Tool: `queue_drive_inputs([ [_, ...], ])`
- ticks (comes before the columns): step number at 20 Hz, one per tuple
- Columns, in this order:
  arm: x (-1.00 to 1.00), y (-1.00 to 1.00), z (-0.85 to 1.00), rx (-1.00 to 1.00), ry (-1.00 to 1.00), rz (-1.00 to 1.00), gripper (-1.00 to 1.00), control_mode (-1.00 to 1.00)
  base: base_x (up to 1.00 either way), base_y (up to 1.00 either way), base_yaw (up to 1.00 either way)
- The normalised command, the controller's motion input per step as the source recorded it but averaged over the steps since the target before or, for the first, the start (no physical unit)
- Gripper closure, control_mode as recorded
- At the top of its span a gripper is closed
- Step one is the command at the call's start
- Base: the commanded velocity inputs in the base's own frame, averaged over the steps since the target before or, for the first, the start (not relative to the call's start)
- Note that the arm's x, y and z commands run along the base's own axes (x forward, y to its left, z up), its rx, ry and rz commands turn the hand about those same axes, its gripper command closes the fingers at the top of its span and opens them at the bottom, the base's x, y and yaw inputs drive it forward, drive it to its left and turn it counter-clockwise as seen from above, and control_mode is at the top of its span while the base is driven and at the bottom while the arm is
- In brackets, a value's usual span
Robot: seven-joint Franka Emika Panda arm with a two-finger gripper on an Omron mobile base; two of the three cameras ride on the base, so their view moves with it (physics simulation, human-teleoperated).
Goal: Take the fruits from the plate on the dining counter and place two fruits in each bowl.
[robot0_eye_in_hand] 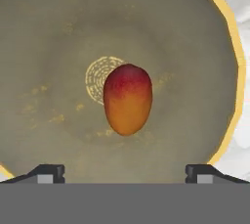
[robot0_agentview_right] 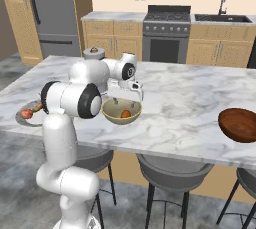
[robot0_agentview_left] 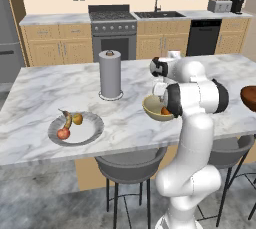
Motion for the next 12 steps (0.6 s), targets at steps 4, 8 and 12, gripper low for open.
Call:
queue_drive_inputs([
  [4, -0.69, 0.28, 0.67, 0.0, 0.0, 0.0, -1.0, -1.0, 0.0, 0.0, 0.0],
  [8, -0.71, 0.35, 0.46, 0.0, -0.01, 0.0, -1.0, -1.0, 0.0, 0.0, 0.0],
  [12, -0.53, 0.55, 0.39, 0.0, -0.12, 0.0, -1.0, -1.0, 0.0, 0.0, 0.0],
])
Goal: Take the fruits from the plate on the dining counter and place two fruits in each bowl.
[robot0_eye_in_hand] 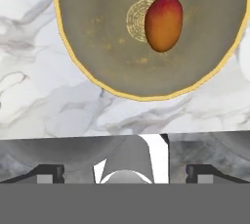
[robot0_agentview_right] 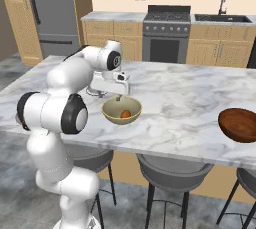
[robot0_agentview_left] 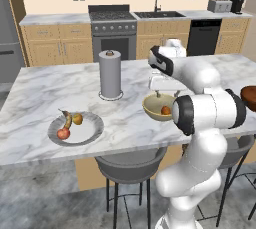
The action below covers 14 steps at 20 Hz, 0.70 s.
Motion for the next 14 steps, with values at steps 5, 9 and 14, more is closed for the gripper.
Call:
queue_drive_inputs([
  [5, -0.33, 0.69, 0.27, 0.0, -0.35, 0.0, -1.0, -1.0, 0.0, 0.0, 0.0],
  [9, -0.26, 0.85, 0.32, 0.0, -0.17, 0.0, -1.0, -1.0, 0.0, 0.0, 0.0],
  [14, 0.0, 1.0, 0.49, -0.01, -0.03, -0.01, -1.0, -1.0, 0.0, 0.0, 0.0],
])
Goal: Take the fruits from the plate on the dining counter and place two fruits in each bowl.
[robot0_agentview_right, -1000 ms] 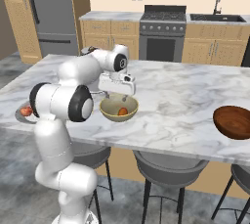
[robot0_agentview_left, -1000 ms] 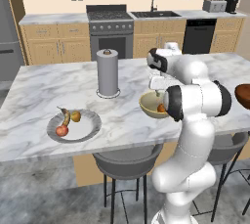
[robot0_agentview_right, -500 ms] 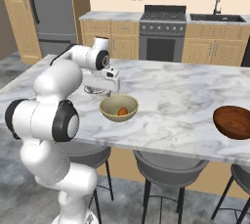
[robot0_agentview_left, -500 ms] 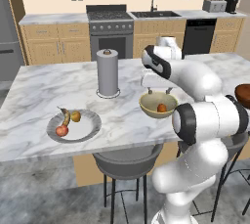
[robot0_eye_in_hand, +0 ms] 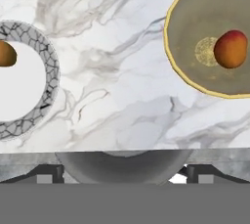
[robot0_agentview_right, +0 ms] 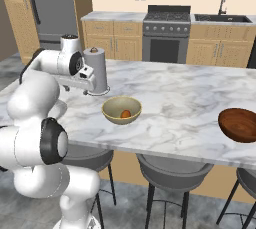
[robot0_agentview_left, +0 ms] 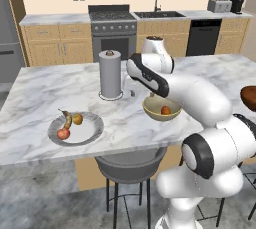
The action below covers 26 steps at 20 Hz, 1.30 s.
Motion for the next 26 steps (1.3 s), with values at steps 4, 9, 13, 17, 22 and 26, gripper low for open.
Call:
queue_drive_inputs([
  [4, -0.01, 1.0, 0.24, -0.02, 0.0, 0.0, -1.0, -1.0, 0.0, 0.0, 0.0],
  [9, -0.02, 1.0, 0.02, -0.04, 0.03, 0.0, -1.0, -1.0, 0.0, 0.0, 0.0],
  [13, 0.0, 1.0, -0.04, -0.08, 0.0, 0.0, -1.0, -1.0, 0.0, 0.0, 0.0],
  [17, 0.12, 0.95, -0.08, -0.03, 0.0, 0.0, -1.0, -1.0, 0.0, 0.0, 0.0],
  [22, 0.14, 0.53, -0.06, 0.04, 0.0, 0.01, -1.0, -1.0, 0.0, 0.0, 0.0],
  [26, 0.16, 0.54, -0.59, 0.0, 0.0, 0.02, -1.0, -1.0, 0.0, 0.0, 0.0],
])
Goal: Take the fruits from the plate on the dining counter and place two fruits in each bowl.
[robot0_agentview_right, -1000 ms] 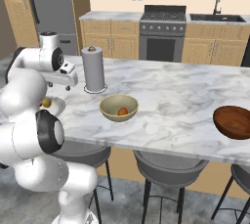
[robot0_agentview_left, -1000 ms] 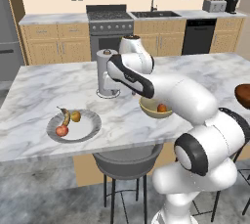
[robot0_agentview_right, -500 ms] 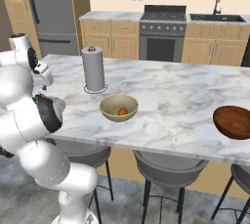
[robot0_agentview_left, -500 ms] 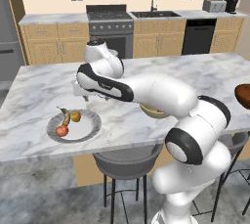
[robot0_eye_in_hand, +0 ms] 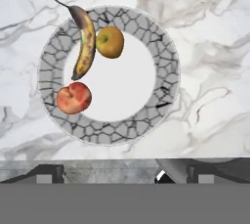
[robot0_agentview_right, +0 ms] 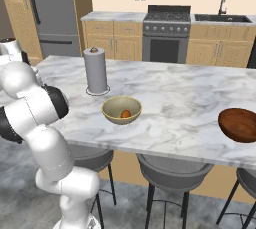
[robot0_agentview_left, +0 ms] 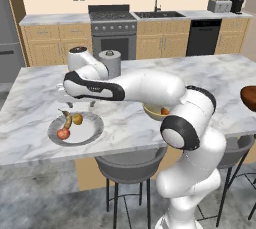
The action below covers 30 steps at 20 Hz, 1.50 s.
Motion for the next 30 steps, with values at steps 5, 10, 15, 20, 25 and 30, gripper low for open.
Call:
queue_drive_inputs([
  [5, 0.31, 0.35, -0.62, 0.05, -0.01, 0.07, -1.0, -1.0, 0.0, 0.0, 0.0],
  [10, 0.26, 0.54, -0.51, 0.02, 0.0, 0.03, -1.0, -1.0, 0.0, 0.0, 0.0],
  [15, 0.42, 0.58, -0.29, -0.02, 0.0, 0.0, -1.0, -1.0, 0.0, 0.0, 0.0],
  [20, 0.4, 0.3, -0.16, -0.02, 0.0, 0.0, -1.0, -1.0, 0.0, 0.0, 0.0],
  [25, 0.07, 0.04, -0.18, -0.02, 0.0, 0.0, -1.0, -1.0, 0.0, 0.0, 0.0],
  [30, 0.0, -0.08, -0.22, 0.0, 0.0, 0.0, -1.0, -1.0, 0.0, 0.0, 0.0],
])
